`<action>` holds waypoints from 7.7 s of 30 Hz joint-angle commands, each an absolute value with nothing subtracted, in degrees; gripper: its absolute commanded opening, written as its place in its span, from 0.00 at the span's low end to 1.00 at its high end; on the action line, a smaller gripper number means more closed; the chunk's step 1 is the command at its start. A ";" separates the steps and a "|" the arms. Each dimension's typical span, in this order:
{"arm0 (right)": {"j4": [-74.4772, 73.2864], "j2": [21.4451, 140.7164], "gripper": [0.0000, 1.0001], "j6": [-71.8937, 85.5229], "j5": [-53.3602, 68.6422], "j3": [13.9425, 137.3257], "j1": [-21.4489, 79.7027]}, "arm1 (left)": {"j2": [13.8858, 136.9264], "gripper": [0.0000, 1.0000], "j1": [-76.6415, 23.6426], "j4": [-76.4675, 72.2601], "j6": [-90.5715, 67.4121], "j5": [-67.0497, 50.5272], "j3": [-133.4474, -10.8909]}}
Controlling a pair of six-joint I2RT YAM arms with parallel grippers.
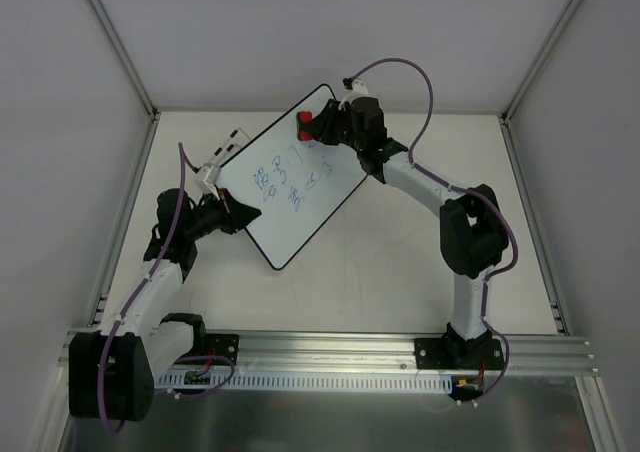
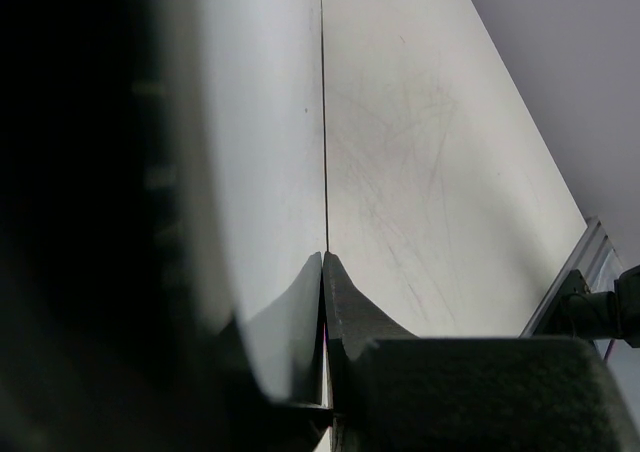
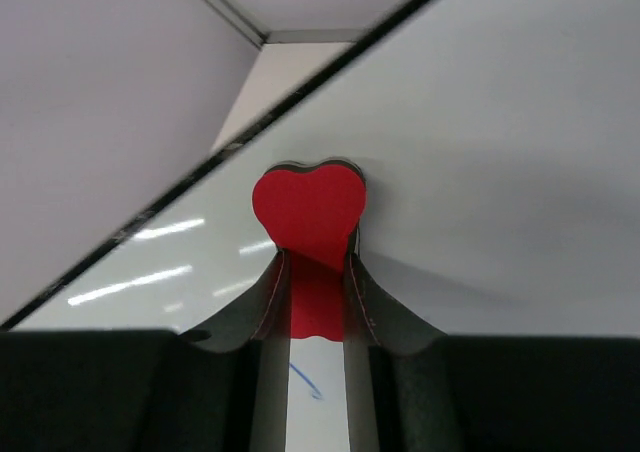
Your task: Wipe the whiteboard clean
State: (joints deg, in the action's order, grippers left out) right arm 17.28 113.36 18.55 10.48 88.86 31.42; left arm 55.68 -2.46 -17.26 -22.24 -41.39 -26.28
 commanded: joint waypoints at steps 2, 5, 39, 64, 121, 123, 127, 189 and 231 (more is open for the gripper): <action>18.63 113.47 0.01 17.93 12.57 94.13 34.19 | 54.93 0.00 -4.83 -15.73 -16.87 -47.02 -27.77; 18.63 113.29 0.02 18.02 11.26 93.52 35.07 | 54.84 0.00 -4.83 -15.73 -16.79 -46.85 -27.77; 18.46 113.73 0.01 19.33 10.02 92.80 35.15 | 54.93 0.00 -5.98 -15.29 -16.52 -47.11 -27.86; 23.46 107.05 0.01 20.92 7.65 63.03 30.06 | 55.37 0.00 -6.15 -14.77 -15.91 -46.41 -28.21; 23.56 107.49 0.00 19.42 8.35 70.13 35.86 | 56.25 0.00 -7.56 -14.50 -15.73 -46.76 -28.56; 23.47 107.84 0.00 19.51 8.70 72.49 36.21 | 56.34 0.00 -7.65 -14.50 -15.82 -46.93 -28.56; 23.38 108.54 0.00 19.60 9.14 77.32 37.52 | 56.42 0.00 -7.91 -14.50 -15.82 -47.20 -28.65; 22.85 108.28 0.00 21.62 4.75 66.72 35.95 | 56.16 0.00 -9.14 -14.24 -15.91 -46.58 -28.48; 24.26 107.58 0.00 14.15 12.04 66.20 38.23 | 57.13 0.00 -9.84 -14.15 -15.73 -45.88 -28.65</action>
State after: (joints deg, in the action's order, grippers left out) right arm 25.41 107.02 16.19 10.41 70.83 37.36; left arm 56.64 -6.42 -18.09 -17.52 -34.54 -27.73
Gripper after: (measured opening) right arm 0.239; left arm 0.042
